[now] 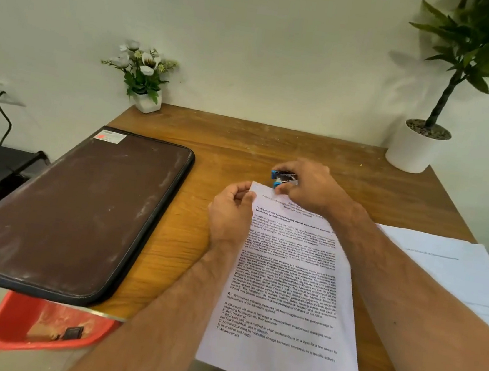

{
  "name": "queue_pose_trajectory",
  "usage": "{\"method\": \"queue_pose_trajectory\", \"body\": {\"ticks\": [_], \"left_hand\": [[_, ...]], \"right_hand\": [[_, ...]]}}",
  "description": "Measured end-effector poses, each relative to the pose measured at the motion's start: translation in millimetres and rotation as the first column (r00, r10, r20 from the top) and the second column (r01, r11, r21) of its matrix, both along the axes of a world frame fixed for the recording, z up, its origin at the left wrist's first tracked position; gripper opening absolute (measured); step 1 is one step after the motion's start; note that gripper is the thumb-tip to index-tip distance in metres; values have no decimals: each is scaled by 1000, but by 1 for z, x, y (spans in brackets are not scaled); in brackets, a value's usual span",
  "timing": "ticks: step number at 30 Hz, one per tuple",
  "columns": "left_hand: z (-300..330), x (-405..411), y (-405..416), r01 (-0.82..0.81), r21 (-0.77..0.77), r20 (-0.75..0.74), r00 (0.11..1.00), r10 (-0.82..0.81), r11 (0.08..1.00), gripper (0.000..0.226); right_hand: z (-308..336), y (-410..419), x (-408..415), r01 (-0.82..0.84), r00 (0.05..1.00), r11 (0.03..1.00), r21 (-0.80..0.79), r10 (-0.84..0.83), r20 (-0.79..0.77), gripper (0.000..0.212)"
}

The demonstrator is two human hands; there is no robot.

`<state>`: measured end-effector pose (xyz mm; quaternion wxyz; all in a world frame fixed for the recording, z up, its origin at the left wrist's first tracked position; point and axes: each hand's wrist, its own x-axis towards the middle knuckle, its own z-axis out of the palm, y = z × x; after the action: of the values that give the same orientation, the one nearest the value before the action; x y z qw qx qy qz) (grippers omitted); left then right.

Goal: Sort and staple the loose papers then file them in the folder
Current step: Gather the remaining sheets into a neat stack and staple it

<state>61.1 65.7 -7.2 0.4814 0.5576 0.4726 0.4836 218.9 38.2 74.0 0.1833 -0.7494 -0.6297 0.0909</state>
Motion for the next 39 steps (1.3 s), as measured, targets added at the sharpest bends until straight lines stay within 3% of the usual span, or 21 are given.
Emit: {"method": "queue_pose_trajectory", "body": {"ticks": [7,10,15,23,30,39], "left_hand": [[0,-4,4,41,79,-101,994,-33,996,19],[0,-6,5,56,120,-141,989,-38,991,15],[0,-3,5,46,149,-231,973,-11,988,14],[0,3,0,24,138,-286,958,17,990,10],[-2,6,1,41,152,-291,957,5,988,12],[-5,7,8,27,175,-349,937,37,984,12]], "right_hand": [[-21,-19,58,379,925,925,4,-379,17,48],[-25,-29,75,459,888,888,-21,-459,-9,50],[-33,-42,86,471,881,882,-18,-472,-47,50],[-45,-43,84,441,897,896,-50,-438,57,52],[-40,-47,102,535,842,845,2,-534,72,37],[-42,-52,121,594,803,804,-37,-595,-34,37]]}}
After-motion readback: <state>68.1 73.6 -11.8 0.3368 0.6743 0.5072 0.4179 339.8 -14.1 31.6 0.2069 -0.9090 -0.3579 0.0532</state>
